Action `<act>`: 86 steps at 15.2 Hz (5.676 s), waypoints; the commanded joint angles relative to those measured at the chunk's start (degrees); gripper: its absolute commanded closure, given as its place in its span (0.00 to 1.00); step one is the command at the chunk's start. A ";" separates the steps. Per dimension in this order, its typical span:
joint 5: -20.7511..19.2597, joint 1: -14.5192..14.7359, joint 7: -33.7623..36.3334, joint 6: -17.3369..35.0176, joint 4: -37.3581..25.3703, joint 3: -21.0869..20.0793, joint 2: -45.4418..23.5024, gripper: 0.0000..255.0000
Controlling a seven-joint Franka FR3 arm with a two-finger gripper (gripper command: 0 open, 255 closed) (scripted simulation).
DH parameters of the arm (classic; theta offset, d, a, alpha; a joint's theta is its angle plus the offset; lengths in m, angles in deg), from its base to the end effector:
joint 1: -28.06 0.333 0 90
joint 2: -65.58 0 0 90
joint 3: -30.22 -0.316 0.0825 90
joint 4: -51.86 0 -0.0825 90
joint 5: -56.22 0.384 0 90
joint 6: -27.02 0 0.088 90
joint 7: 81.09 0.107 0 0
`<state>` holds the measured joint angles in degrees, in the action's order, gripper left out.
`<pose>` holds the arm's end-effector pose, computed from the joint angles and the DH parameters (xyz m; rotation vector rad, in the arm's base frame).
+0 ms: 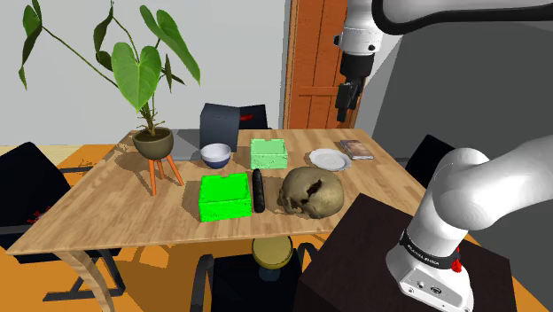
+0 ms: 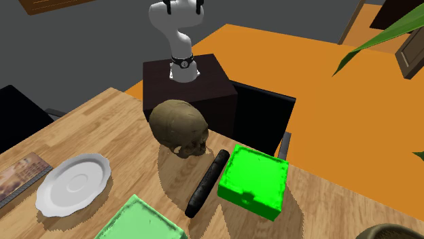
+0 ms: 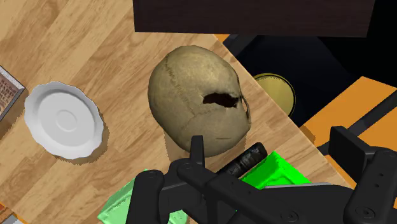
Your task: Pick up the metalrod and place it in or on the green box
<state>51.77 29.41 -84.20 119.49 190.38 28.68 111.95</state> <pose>0.3035 0.0094 0.5726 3.0407 0.1515 0.0073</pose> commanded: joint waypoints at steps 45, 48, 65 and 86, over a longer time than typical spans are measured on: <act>11.18 -7.15 46.61 46.65 -39.73 -1.45 -90.38 0.00; 11.42 -6.86 46.47 48.00 -40.17 -1.33 -92.16 0.00; 11.87 -5.81 46.63 49.20 -41.61 -0.88 -94.67 1.00; 5.41 4.70 57.26 55.02 -36.14 4.99 -92.48 0.00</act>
<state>57.17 33.99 -27.04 174.39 153.93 33.82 22.20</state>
